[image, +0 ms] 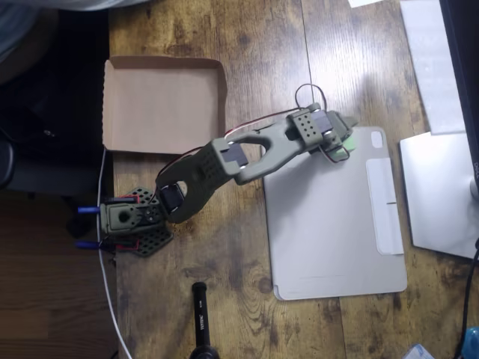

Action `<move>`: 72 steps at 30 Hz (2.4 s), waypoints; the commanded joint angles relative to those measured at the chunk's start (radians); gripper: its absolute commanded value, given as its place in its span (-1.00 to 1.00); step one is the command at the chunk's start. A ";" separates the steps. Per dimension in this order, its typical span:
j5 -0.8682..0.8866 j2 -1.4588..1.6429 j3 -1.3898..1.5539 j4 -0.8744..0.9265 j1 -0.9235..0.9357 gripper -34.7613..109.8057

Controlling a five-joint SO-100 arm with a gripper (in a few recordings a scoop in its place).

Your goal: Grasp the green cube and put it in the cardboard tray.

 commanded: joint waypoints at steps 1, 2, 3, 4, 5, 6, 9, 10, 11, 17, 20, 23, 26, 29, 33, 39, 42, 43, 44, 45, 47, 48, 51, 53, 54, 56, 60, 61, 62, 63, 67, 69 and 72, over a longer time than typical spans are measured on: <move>-0.006 0.000 -0.041 -0.002 0.009 -0.02; -0.008 -0.006 -0.041 -0.005 0.011 -0.02; -0.011 -0.008 -0.038 -0.012 0.012 -0.02; -0.014 -0.008 -0.032 -0.023 0.014 -0.02; -0.015 -0.008 -0.031 -0.031 0.017 -0.02; -0.015 -0.008 -0.034 -0.035 0.018 -0.04; -0.025 -0.006 -0.044 -0.037 0.025 -0.14; -0.026 -0.003 -0.046 -0.037 0.026 -0.17; -0.031 0.000 -0.043 -0.037 0.028 -0.19; -0.041 0.020 0.020 -0.080 0.038 -0.25; -0.035 0.023 0.043 -0.100 0.043 -0.26; -0.032 0.038 0.063 -0.117 0.046 -0.27; -0.017 0.057 0.058 -0.123 0.049 -0.29; 0.011 0.075 0.026 -0.080 0.048 -0.30; 0.040 0.130 0.035 -0.017 0.037 -0.30; 0.075 0.273 0.123 0.055 0.020 -0.29; 0.091 0.362 0.190 0.081 0.000 -0.29; 0.094 0.394 0.218 0.086 -0.008 -0.29; 0.097 0.420 0.241 0.094 -0.017 -0.29; 0.100 0.451 0.267 0.101 -0.028 -0.29; 0.101 0.523 0.342 0.112 -0.051 -0.29; 0.097 0.568 0.391 0.112 -0.064 -0.29; 0.078 0.678 0.525 0.112 -0.120 -0.30; 0.064 0.730 0.577 0.130 -0.153 -0.30; 0.060 0.753 0.597 0.144 -0.170 -0.30; 0.049 0.798 0.626 0.186 -0.209 -0.30; 0.000 0.871 0.680 0.275 -0.325 -0.30; -0.011 0.888 0.692 0.291 -0.359 -0.30; -0.020 0.896 0.699 0.311 -0.396 -0.30; -0.028 0.908 0.709 0.328 -0.436 -0.30; -0.051 0.939 0.733 0.400 -0.584 -0.30; -0.095 0.942 0.753 0.443 -0.663 -0.30; -0.124 0.956 0.804 0.479 -0.749 -0.30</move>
